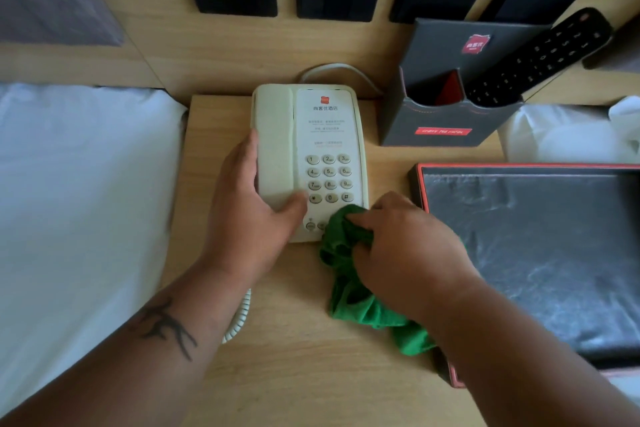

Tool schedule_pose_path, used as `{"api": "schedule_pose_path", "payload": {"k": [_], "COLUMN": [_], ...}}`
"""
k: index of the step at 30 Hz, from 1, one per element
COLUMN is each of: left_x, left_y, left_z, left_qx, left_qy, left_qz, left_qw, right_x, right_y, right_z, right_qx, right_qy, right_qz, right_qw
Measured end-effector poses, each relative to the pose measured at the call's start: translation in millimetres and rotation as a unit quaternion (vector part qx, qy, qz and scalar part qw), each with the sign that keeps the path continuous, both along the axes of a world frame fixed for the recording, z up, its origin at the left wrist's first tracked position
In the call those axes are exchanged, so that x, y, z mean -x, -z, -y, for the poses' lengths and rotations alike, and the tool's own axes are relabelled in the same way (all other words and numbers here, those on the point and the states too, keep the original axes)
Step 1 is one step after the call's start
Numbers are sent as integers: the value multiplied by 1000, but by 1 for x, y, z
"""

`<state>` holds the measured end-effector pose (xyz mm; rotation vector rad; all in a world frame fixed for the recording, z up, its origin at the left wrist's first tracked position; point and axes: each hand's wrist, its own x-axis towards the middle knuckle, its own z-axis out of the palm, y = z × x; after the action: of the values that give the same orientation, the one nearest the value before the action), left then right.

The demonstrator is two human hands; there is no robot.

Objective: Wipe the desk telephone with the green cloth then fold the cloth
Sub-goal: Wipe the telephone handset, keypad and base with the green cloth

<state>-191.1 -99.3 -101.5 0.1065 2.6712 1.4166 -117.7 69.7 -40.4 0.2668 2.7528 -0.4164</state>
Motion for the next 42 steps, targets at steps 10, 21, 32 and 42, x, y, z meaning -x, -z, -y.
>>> {"api": "schedule_pose_path", "payload": {"k": [10, 21, 32, 42], "left_x": [-23, -21, -21, -16], "left_y": [22, 27, 18, 20], "left_z": [28, 34, 34, 42], "left_qx": [-26, -12, 46, 127], "left_qy": [94, 113, 118, 74], "left_qz": [32, 6, -36, -56], "left_qw": [995, 994, 991, 987], "right_x": [74, 173, 126, 69], "right_y": [-22, 3, 14, 20], "right_z": [-10, 22, 27, 35], "right_qx": [90, 35, 36, 32], "right_qy": [-12, -160, -221, -241], "right_qz": [-232, -99, -174, -191], "right_qw": [968, 981, 959, 951]}}
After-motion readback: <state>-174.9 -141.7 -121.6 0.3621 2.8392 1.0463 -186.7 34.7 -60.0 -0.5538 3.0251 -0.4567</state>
